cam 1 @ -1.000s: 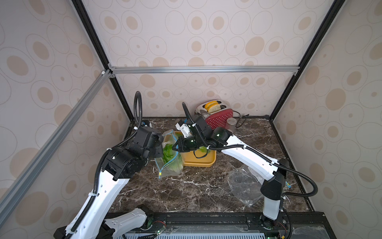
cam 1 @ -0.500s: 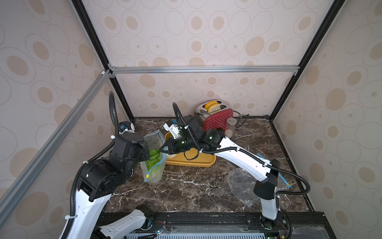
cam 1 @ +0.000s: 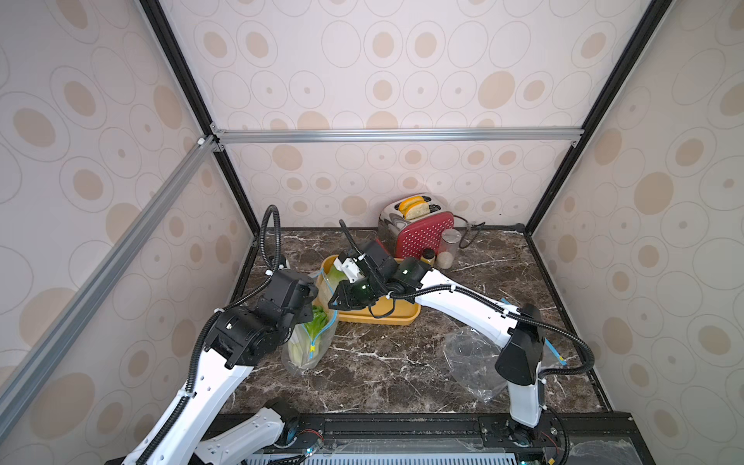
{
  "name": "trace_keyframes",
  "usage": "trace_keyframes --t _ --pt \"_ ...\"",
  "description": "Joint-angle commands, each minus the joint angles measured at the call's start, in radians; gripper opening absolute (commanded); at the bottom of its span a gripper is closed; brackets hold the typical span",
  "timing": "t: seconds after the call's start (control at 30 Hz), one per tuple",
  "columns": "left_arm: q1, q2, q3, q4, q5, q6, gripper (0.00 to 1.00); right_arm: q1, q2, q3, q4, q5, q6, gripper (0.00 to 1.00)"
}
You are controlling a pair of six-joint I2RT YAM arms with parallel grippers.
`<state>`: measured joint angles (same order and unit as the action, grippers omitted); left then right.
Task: Put the chinese cabbages into a zipper bag and zip it
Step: Adjust the zipper food storage bag at the center of the board, then pick up the Chinese cabbage from the basket.
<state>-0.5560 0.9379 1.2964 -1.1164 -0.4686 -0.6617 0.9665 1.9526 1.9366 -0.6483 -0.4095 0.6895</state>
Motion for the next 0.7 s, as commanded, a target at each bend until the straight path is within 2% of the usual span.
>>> trace_keyframes --t 0.0,0.2,0.37,0.53,0.67 --pt "0.008 0.016 0.044 0.019 -0.015 -0.006 0.00 -0.021 -0.102 0.023 -0.031 0.018 -0.032 0.37" --pt "0.009 0.047 0.083 0.029 -0.015 0.033 0.00 -0.096 -0.247 -0.040 -0.030 0.025 -0.060 0.54" --pt "0.008 0.089 0.092 0.085 0.056 0.053 0.00 -0.257 -0.349 -0.210 -0.006 0.003 -0.065 0.63" --pt "0.009 0.132 0.084 0.158 0.166 0.051 0.00 -0.428 -0.359 -0.400 0.094 -0.076 -0.101 0.71" --pt "0.009 0.155 0.078 0.189 0.215 0.048 0.00 -0.517 -0.291 -0.461 0.162 -0.154 -0.114 0.76"
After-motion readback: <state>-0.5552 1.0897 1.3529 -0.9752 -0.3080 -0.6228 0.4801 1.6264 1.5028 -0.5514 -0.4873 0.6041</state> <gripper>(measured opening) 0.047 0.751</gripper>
